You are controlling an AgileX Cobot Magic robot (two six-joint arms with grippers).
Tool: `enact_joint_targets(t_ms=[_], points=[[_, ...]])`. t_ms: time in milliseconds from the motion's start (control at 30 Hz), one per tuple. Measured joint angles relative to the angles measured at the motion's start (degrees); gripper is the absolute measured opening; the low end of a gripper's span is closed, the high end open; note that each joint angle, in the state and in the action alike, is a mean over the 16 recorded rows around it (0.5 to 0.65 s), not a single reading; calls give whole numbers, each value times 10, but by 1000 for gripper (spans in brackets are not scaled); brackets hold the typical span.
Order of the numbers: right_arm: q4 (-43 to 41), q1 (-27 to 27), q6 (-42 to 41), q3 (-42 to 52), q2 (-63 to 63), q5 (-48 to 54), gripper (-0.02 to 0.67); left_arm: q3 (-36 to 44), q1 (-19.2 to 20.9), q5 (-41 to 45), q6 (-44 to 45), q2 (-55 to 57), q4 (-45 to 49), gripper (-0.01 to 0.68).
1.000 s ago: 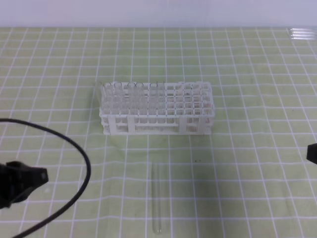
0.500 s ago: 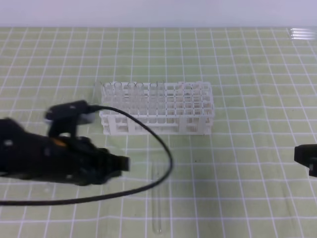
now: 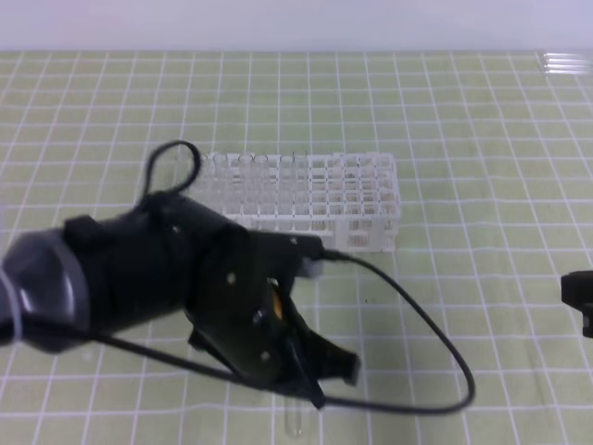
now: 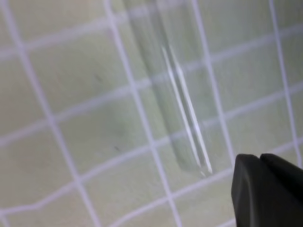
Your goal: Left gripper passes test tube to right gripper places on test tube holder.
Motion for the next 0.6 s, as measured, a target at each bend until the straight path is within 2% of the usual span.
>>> enact_joint_targets(t_ms=[167,333,467,600], points=[[-18,0,9,0,0,-1,-16,-16,-23,27,-28,12,13,-2],[-30,0,17,0,0,1,-16,-17,-29,31,-26,16,14,13],[-30,0,18,0,0,2,-16,-17,-28,38,-17,15,15,78],[-31,0,18,0,0,4,-16,-17,-28,41,-8,15,15,193]])
